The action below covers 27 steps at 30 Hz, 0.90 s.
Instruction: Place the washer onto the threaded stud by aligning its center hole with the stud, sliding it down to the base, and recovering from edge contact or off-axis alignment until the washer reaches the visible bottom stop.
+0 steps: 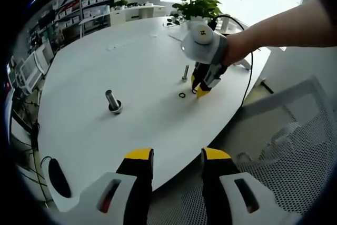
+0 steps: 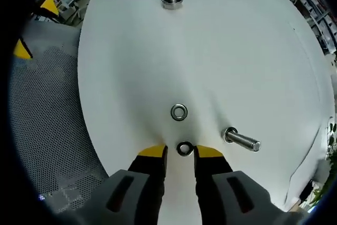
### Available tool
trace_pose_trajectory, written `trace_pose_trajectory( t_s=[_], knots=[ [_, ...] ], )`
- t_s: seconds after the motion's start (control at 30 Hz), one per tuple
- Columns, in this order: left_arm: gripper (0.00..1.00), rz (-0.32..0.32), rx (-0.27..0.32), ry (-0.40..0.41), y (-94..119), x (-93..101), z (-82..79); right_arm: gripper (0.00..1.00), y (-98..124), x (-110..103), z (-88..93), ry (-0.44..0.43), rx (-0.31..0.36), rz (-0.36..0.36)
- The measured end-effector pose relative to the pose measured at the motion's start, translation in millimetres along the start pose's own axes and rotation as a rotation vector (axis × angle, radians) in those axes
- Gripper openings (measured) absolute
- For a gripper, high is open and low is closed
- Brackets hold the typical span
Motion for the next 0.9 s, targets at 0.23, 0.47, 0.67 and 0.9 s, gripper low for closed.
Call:
trace_pose_trajectory(
  t_s=[0.23,0.47,0.67,0.9],
  knots=[
    [0.34,-0.003,0.001,0.004,0.6,-0.8,0.0,0.15,1.1,3.5,0.5,-0.033,0.007,0.017],
    [0.34,-0.004,-0.002,0.001,0.5,-1.0,0.5,0.13,1.0,5.7,-1.4,-0.097,-0.003,0.006],
    [0.34,0.006,-0.004,-0.007,-0.6,1.5,0.4,0.14,4.0,2.2,-2.9,-0.096,-0.003,0.038],
    [0.34,-0.001,-0.005,0.001,-0.5,-0.1,0.6,0.14,4.6,-1.1,0.8,-0.124,0.04,0.069]
  ],
)
Point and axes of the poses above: the point that each gripper's makers call its tool centre point, and the gripper's own axes: y roughly backward along the fingers, x roughly to its right, z roughly out of its underside, the point moved 5 cm from there along y, roughly backward along the fingers, and after that the axes turned 2 degrees about -z, right-handed, at the moved point
